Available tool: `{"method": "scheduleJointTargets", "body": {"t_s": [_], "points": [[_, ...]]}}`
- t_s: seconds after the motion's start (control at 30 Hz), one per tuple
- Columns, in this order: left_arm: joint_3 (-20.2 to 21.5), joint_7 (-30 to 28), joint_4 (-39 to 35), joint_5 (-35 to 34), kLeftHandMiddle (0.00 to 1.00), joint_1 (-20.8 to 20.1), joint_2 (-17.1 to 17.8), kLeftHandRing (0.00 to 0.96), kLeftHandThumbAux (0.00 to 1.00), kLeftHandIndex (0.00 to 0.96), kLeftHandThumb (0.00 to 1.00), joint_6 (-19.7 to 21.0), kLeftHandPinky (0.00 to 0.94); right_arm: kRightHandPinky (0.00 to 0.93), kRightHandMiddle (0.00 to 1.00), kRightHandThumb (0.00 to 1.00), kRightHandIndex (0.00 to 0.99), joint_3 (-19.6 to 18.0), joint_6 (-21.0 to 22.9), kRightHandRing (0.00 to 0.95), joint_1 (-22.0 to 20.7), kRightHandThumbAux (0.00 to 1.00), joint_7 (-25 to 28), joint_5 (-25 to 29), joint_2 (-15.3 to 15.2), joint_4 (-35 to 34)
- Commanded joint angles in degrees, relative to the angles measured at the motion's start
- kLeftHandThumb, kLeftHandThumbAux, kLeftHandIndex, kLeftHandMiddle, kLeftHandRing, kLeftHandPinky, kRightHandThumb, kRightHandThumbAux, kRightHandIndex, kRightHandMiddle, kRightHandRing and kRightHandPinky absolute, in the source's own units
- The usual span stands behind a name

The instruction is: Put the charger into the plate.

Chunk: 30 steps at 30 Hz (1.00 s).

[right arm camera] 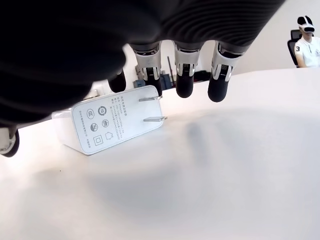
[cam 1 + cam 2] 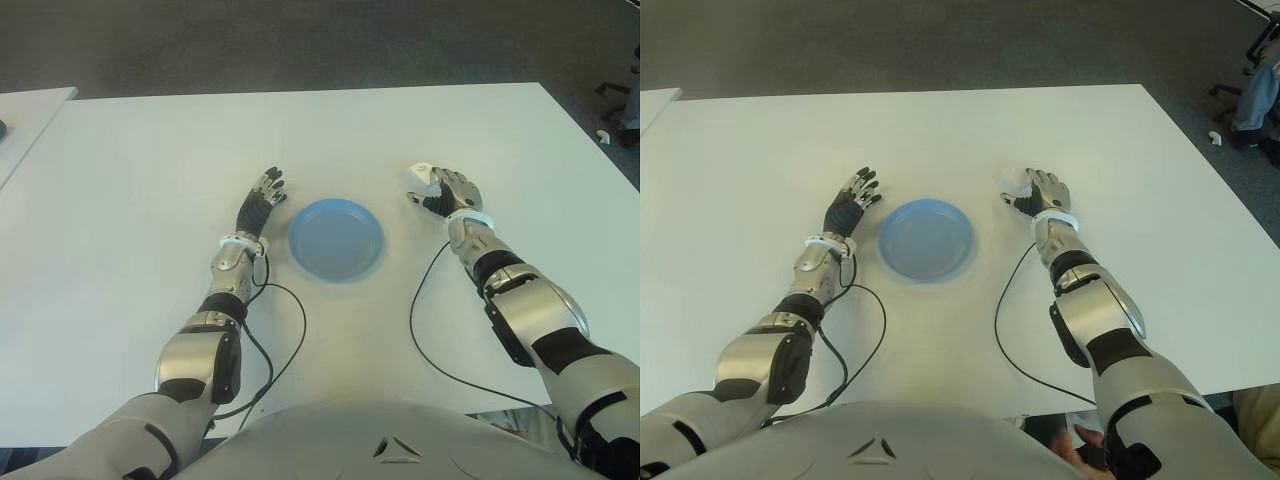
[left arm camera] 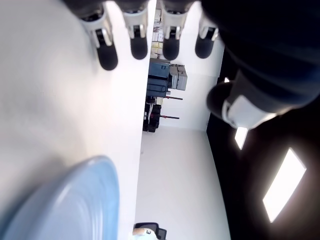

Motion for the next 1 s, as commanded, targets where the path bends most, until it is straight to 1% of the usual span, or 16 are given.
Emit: {"method": "scheduleJointTargets", "body": {"t_s": [0.03, 0.23, 0.37, 0.4, 0.43, 0.47, 0.57, 0.6, 0.63, 0.67, 0.9, 1.0], "points": [[1.13, -2.01, 1.29, -1.52, 0.093, 1.48, -0.28, 0.074, 0.568, 0.063, 0.0, 3.35, 0.094, 0.0, 0.0, 0.286, 0.0, 0.5, 2.67, 0.0, 3.35, 0.29, 3.67, -0.15, 2.44, 2.15], [2.47, -4.52, 1.19, -3.59, 0.133, 1.19, -0.45, 0.114, 0.573, 0.075, 0.003, 5.53, 0.121, 0.017, 0.0, 0.304, 0.0, 0.56, 5.34, 0.0, 2.59, 0.302, 0.63, -0.25, 3.93, 1.85], [3.45, -6.12, 1.17, -5.08, 0.151, 0.98, -0.48, 0.137, 0.579, 0.082, 0.005, 6.96, 0.152, 0.081, 0.009, 0.32, 0.0, 0.04, 5.99, 0.01, 2.44, 0.304, -1.15, 0.24, 4.57, 1.76], [3.6, -6.38, 1.16, -5.31, 0.155, 0.94, -0.47, 0.142, 0.579, 0.082, 0.006, 7.17, 0.155, 0.113, 0.035, 0.33, 0.017, -0.11, 6.02, 0.037, 2.4, 0.308, -1.56, 0.37, 4.71, 1.74], [3.75, -6.63, 1.17, -5.47, 0.156, 0.89, -0.44, 0.144, 0.578, 0.082, 0.006, 7.33, 0.156, 0.124, 0.045, 0.334, 0.023, -0.36, 5.94, 0.047, 2.34, 0.31, -2.22, 0.57, 4.92, 1.72], [3.88, -6.82, 1.16, -5.56, 0.163, 0.86, -0.42, 0.15, 0.577, 0.083, 0.006, 7.46, 0.157, 0.16, 0.076, 0.349, 0.053, -0.54, 5.87, 0.079, 2.3, 0.314, -2.69, 0.69, 5.07, 1.71], [4.13, -7.18, 1.18, -5.75, 0.176, 0.8, -0.45, 0.16, 0.575, 0.083, 0.007, 7.64, 0.157, 0.218, 0.128, 0.375, 0.105, -1.05, 5.49, 0.131, 2.28, 0.319, -4.22, 0.96, 5.47, 1.68], [4.2, -7.28, 1.19, -5.81, 0.182, 0.77, -0.45, 0.164, 0.574, 0.086, 0.008, 7.68, 0.16, 0.251, 0.154, 0.4, 0.136, -1.21, 5.36, 0.158, 2.3, 0.326, -4.75, 0.99, 5.6, 1.67], [4.25, -7.4, 1.21, -5.86, 0.184, 0.74, -0.44, 0.165, 0.573, 0.086, 0.009, 7.65, 0.161, 0.263, 0.164, 0.409, 0.147, -1.42, 5.1, 0.167, 2.35, 0.328, -5.63, 1.08, 5.78, 1.63], [4.27, -7.48, 1.22, -5.9, 0.189, 0.73, -0.43, 0.168, 0.569, 0.089, 0.011, 7.63, 0.162, 0.294, 0.191, 0.445, 0.175, -1.58, 4.92, 0.193, 2.39, 0.339, -6.22, 1.12, 5.89, 1.61], [4.36, -7.78, 1.47, -5.87, 0.206, 0.56, -0.33, 0.176, 0.561, 0.1, 0.014, 7.63, 0.165, 0.39, 0.281, 0.571, 0.261, -3.98, 2.65, 0.289, 2.77, 0.39, -8.77, 2.99, 7.0, 1.52], [4.43, -7.9, 1.53, -5.91, 0.213, 0.52, -0.31, 0.179, 0.559, 0.116, 0.014, 7.6, 0.17, 0.47, 0.371, 0.634, 0.313, -5.14, 1.56, 0.388, 3.07, 0.424, -9.37, 3.79, 7.55, 1.61]]}}
